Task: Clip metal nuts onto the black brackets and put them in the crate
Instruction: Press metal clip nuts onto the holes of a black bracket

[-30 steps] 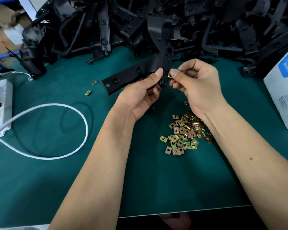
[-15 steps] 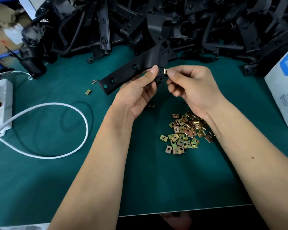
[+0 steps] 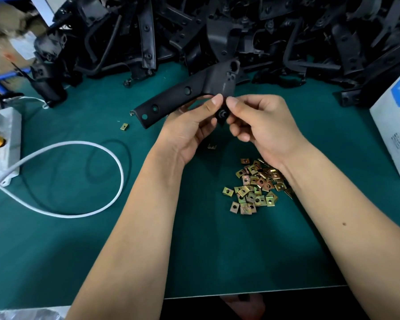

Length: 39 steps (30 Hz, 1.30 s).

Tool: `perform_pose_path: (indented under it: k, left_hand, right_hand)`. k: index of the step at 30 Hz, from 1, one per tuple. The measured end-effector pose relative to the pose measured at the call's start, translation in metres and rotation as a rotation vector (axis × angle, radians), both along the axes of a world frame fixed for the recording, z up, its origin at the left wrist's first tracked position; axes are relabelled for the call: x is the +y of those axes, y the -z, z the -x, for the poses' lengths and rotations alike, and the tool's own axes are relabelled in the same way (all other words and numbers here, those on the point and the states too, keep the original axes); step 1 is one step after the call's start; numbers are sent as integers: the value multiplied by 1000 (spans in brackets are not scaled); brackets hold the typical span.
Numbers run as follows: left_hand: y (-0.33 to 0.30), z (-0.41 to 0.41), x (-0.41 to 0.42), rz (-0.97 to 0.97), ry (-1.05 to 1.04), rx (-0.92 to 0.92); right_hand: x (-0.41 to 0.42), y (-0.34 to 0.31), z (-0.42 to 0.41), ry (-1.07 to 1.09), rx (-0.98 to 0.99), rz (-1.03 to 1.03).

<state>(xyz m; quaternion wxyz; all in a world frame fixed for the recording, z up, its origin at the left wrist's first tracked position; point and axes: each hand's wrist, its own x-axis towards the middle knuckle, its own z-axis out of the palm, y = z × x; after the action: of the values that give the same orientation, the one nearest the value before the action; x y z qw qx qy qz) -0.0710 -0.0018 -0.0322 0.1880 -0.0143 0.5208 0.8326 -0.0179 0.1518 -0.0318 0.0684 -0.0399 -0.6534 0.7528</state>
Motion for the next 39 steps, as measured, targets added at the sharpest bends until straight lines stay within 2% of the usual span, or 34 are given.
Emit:
perform_pose_path:
  k: [2,4,6,7,9,11,13,18,21,24,35,39]
  left_hand:
    - [1,4,-2,-45,-86,-15]
    - [1,9,-4,-127,-133,-60]
    - [0,10,-7,-253,-86,-110]
    - [-1,10,-9,-309,-59,-126]
    - [0,10,-11,-335,-28,-117]
    - [0,10,-12,-271,1,-81]
    - [0,10,-14,-204,44,-51]
    - [3,7,-13,-52,121,34]
    - [2,3,-10,-20,178,53]
    - [1,1,-10,-32,243,48]
    - [-2,-2,-7,-24,309,11]
    - [-3,-3,-4,-51,306,7]
  right_hand:
    - [-6,4,0,43,43,-216]
    - [-9,7,0,52,110,-636]
    - [-13,7,-2,-48,104,-1031]
    - [-15,5,-2,-106,81,-1163]
    - [-20,3,-3,-161,69,-1269]
    - [-21,1,-3,-147,106,-1286]
    - [-17,2,-2,-82,134,-1180]
    - [-1,0,2,79,45,-353]
    - [5,-2,3,123,74,-54]
    - [8,-2,4,138,108,7]
    - [11,-6,2,144,150,17]
    - [10,-6,1,167,142,127]
